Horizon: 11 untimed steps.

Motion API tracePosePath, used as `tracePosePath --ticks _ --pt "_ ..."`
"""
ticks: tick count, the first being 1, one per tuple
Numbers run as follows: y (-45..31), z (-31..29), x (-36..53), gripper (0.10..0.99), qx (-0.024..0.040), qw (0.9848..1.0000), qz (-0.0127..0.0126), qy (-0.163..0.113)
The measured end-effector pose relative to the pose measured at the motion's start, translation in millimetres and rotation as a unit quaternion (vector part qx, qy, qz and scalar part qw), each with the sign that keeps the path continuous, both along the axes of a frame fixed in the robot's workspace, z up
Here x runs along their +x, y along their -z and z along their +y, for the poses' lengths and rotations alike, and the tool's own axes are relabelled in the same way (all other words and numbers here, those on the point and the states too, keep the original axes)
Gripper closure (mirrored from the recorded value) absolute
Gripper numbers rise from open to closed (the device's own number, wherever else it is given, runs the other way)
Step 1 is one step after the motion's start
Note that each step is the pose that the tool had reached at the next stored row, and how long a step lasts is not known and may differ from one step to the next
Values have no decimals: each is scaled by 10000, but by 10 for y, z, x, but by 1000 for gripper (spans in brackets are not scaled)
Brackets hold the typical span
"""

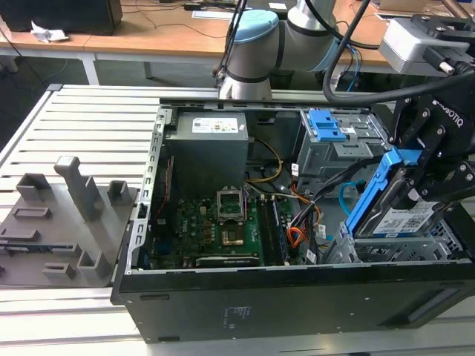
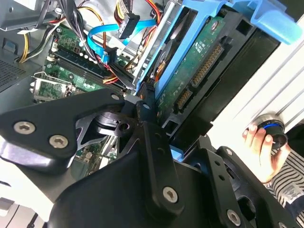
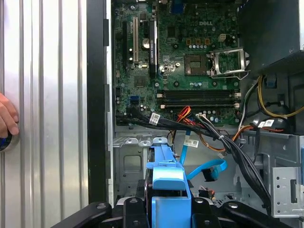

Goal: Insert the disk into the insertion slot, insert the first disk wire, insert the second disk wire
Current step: 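Insert the disk into the insertion slot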

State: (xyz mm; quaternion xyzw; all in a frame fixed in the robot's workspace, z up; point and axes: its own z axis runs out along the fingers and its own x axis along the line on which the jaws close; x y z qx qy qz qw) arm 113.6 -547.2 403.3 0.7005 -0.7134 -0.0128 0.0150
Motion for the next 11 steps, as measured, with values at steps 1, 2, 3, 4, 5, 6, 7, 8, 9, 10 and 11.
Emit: tracePosePath --ticks 1,2,3,4,5,6,7,8,9,10,11 --pt "1 0 0 725 0 10000 0 0" --pt "1 0 0 725 0 10000 0 0" --pt "1 0 0 714 0 10000 0 0" --pt "1 0 0 714 0 10000 0 0" --pt "1 0 0 714 0 10000 0 0" --pt "2 0 0 655 2 10000 0 0" --pt "2 0 0 588 2 10000 0 0" --pt "2 0 0 588 1 10000 0 0" --pt "2 0 0 588 1 10000 0 0" --pt "2 0 0 588 1 10000 0 0" --pt "2 0 0 588 0 10000 0 0"
